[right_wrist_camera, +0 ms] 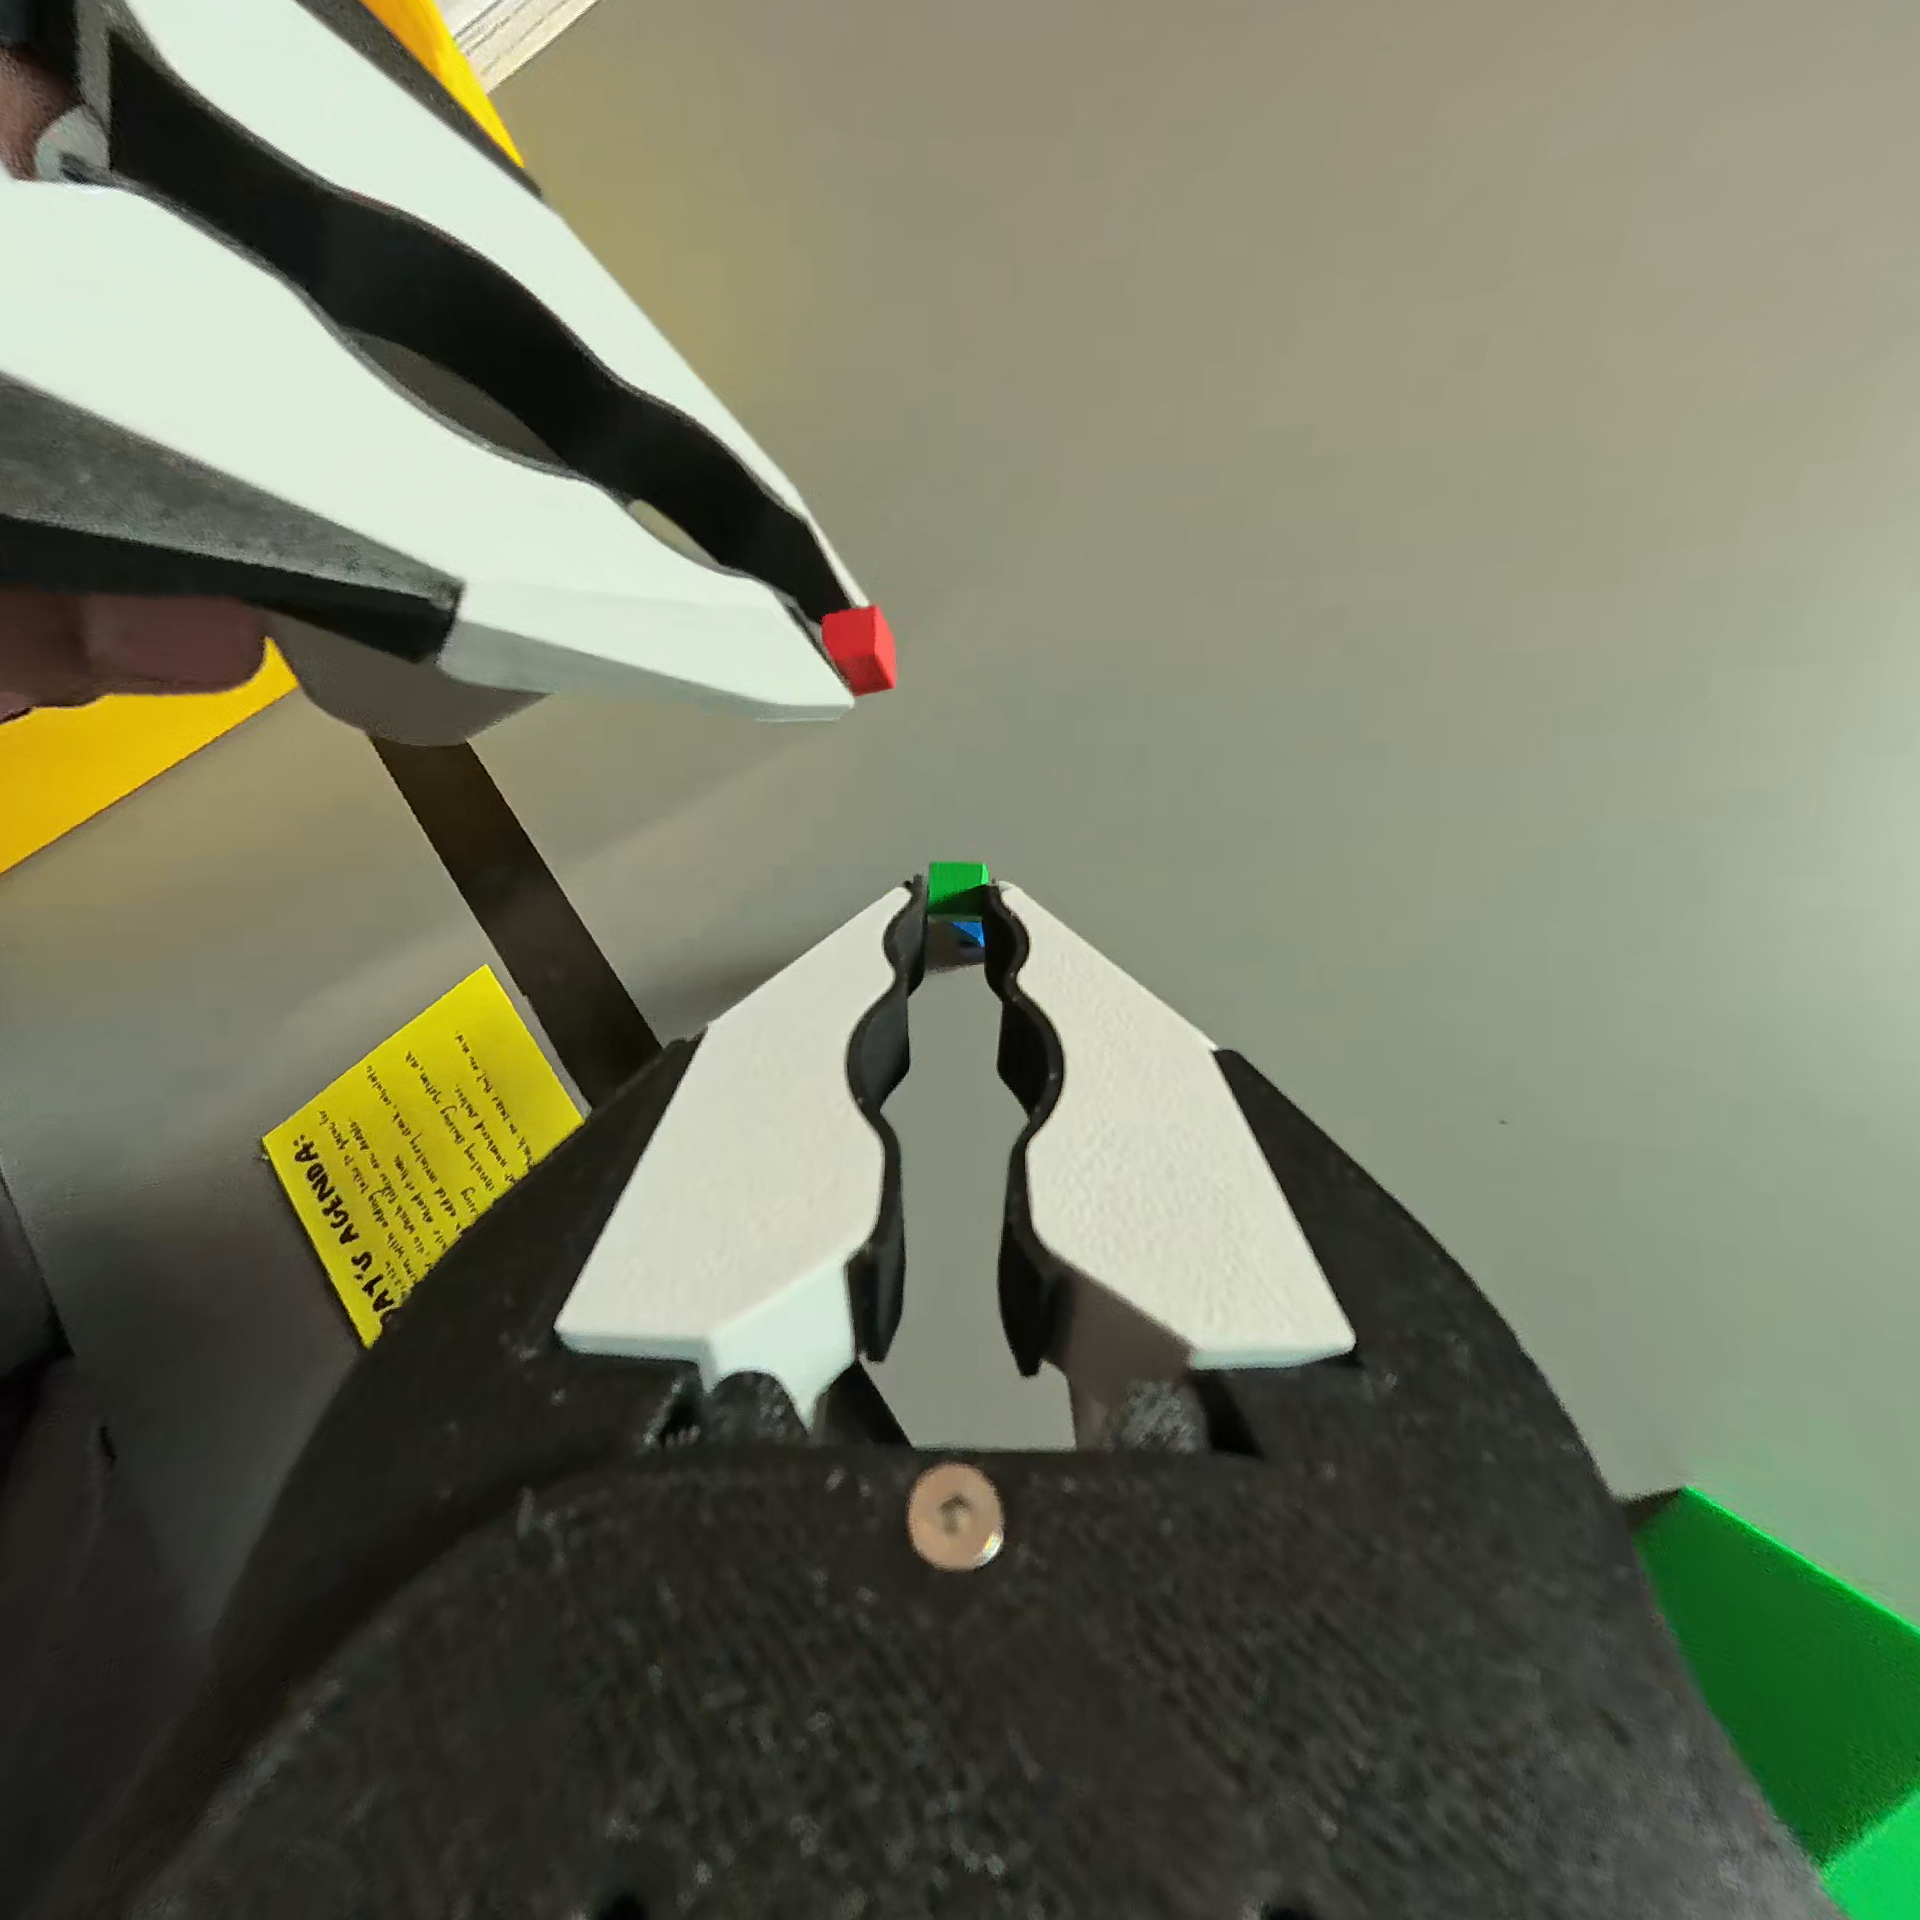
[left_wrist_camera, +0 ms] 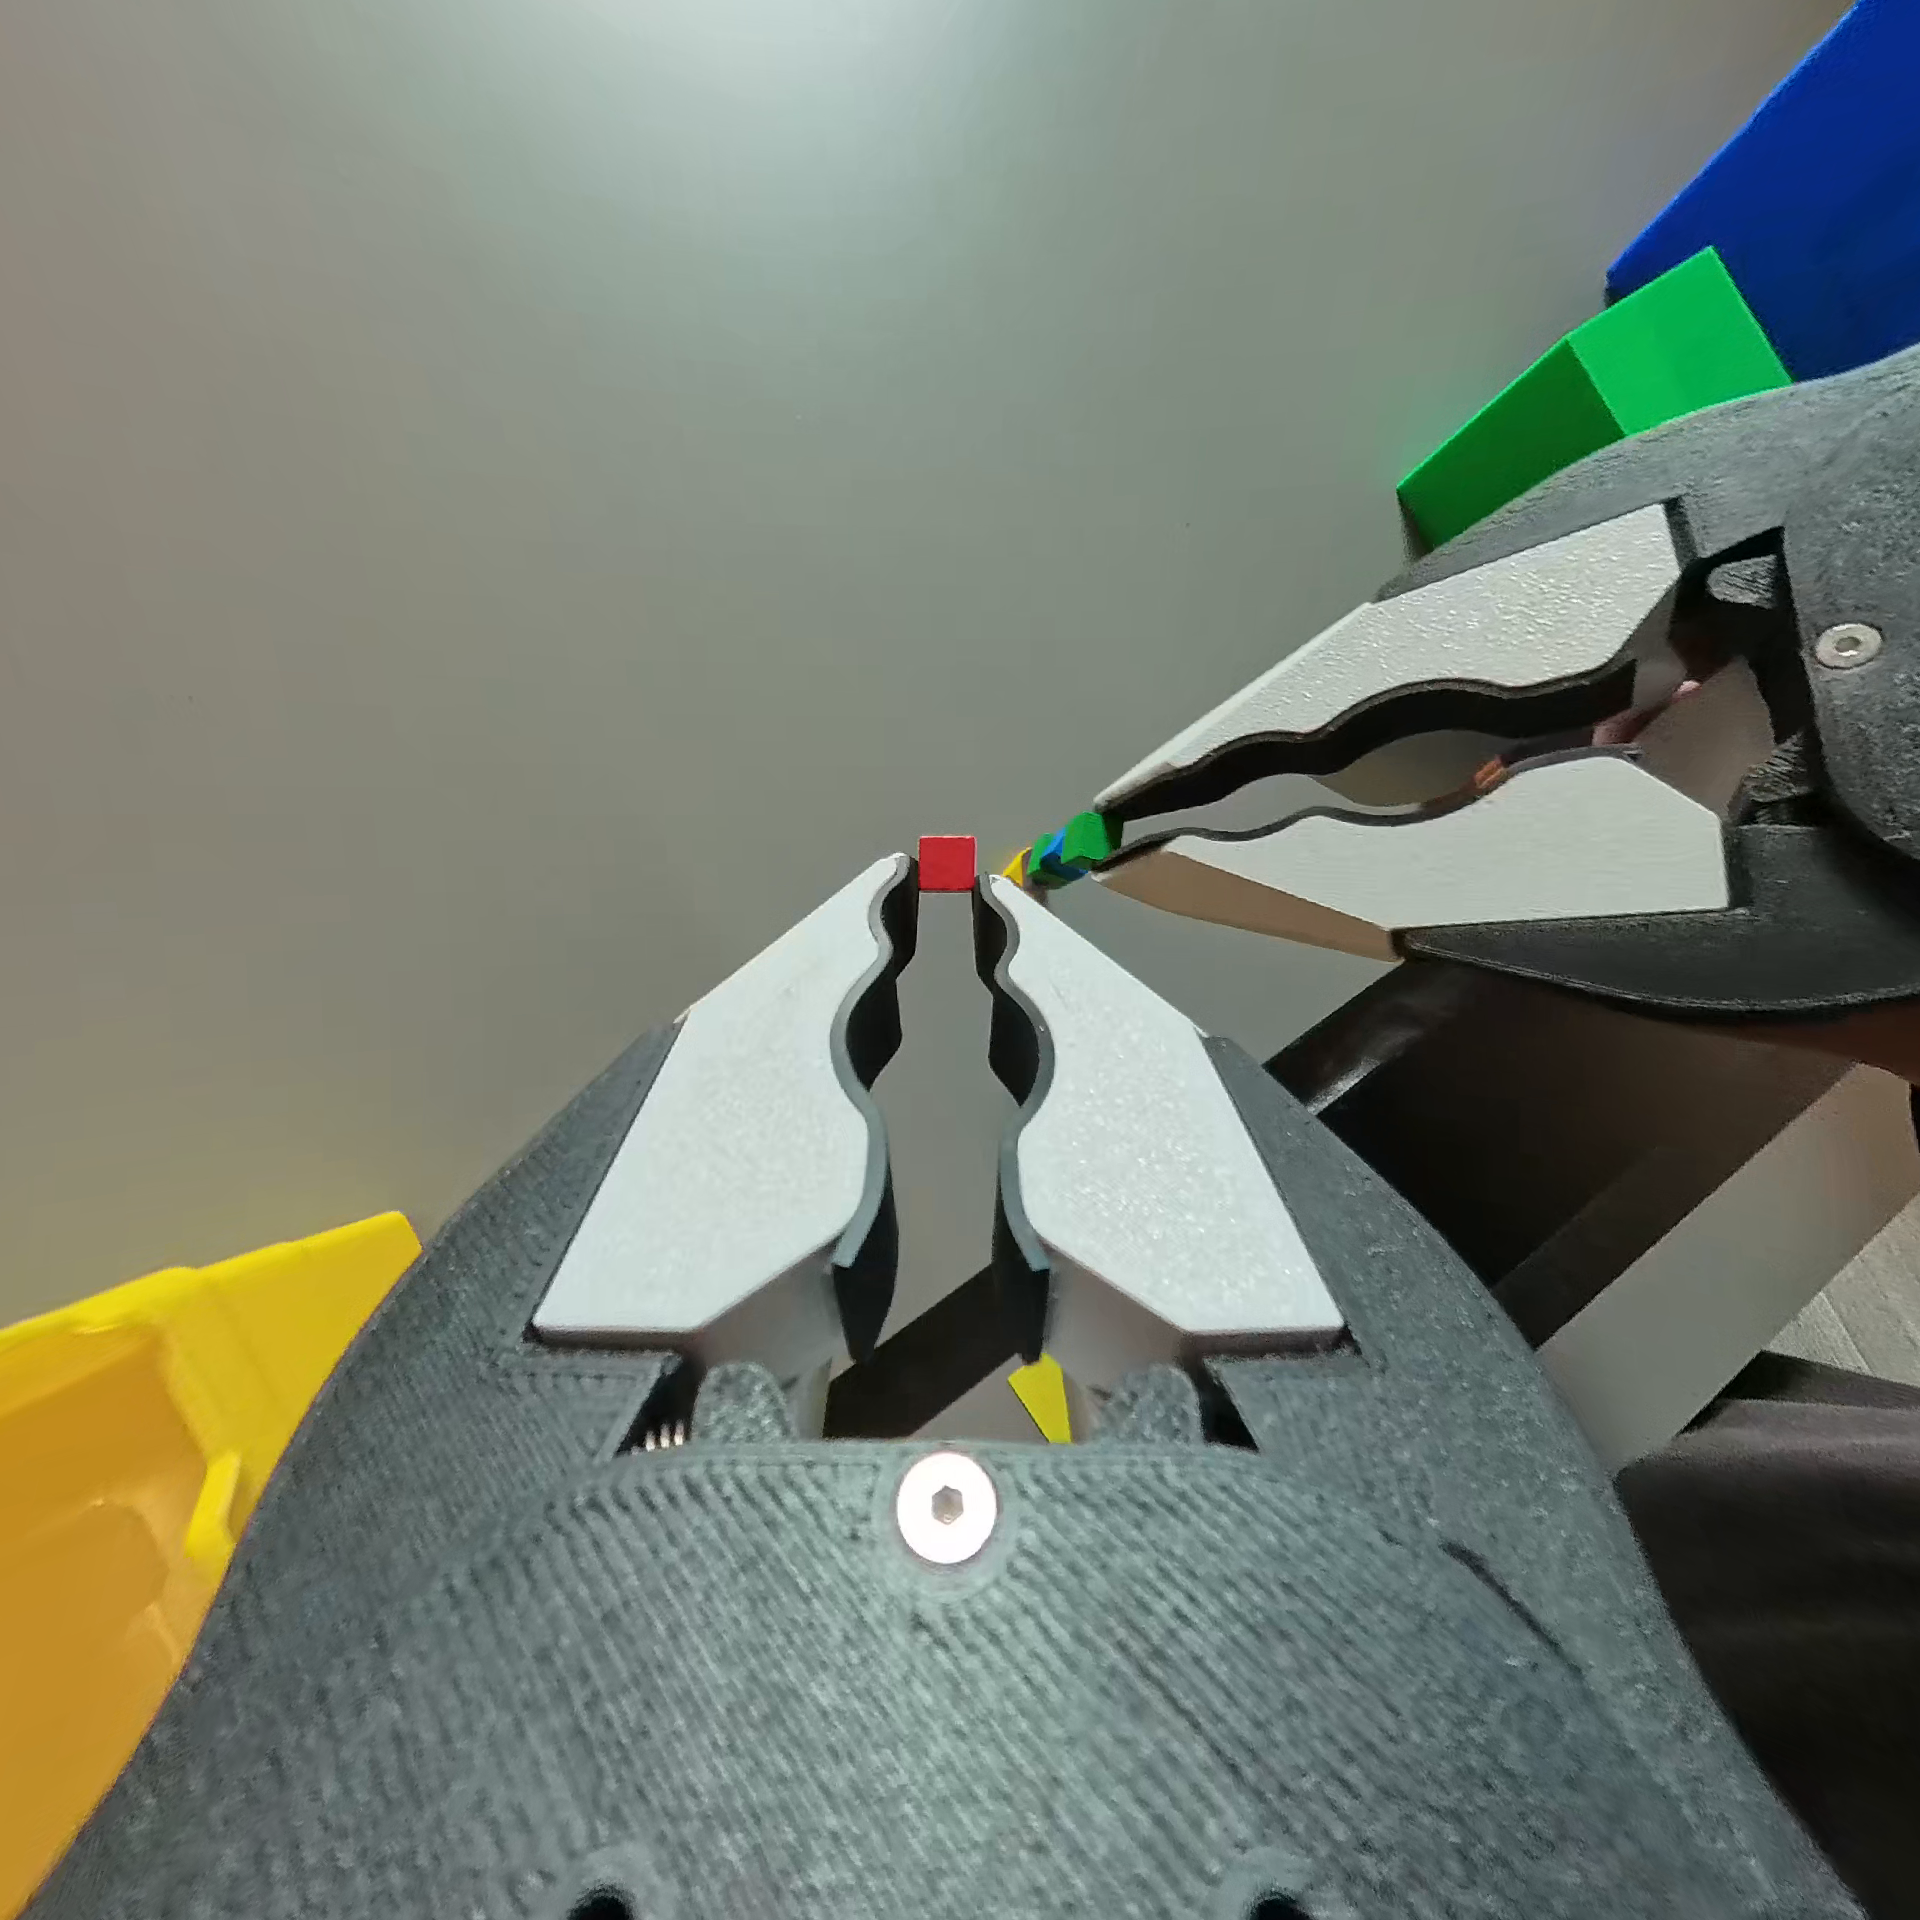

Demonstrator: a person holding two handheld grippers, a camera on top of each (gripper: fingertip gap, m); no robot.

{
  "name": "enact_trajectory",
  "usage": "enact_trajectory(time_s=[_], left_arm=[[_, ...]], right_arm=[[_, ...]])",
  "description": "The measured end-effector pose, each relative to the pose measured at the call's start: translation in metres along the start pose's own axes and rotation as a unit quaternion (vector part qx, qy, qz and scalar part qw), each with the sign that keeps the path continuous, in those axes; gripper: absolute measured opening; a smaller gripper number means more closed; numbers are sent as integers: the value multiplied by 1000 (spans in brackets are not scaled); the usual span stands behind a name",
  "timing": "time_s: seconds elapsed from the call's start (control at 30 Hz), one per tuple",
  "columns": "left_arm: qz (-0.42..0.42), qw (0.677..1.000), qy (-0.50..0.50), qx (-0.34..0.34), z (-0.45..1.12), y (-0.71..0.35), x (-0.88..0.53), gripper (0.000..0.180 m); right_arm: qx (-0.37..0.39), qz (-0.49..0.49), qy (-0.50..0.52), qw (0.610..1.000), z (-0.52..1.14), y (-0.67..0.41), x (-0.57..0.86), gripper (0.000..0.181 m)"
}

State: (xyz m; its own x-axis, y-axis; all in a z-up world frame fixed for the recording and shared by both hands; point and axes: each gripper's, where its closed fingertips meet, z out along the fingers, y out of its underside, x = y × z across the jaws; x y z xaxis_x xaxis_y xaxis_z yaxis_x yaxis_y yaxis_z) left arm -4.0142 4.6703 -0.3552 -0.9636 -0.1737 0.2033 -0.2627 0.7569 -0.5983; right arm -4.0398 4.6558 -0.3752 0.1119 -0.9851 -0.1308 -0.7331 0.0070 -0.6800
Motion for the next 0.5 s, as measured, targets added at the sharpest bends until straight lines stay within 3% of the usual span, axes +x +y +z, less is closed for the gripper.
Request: enact_trajectory(time_s=[0.5], left_arm=[[45, 998, 39, 0, 2, -7, 25, 7]], right_arm=[[-7, 4, 16, 1000, -10, 8, 5, 17]])
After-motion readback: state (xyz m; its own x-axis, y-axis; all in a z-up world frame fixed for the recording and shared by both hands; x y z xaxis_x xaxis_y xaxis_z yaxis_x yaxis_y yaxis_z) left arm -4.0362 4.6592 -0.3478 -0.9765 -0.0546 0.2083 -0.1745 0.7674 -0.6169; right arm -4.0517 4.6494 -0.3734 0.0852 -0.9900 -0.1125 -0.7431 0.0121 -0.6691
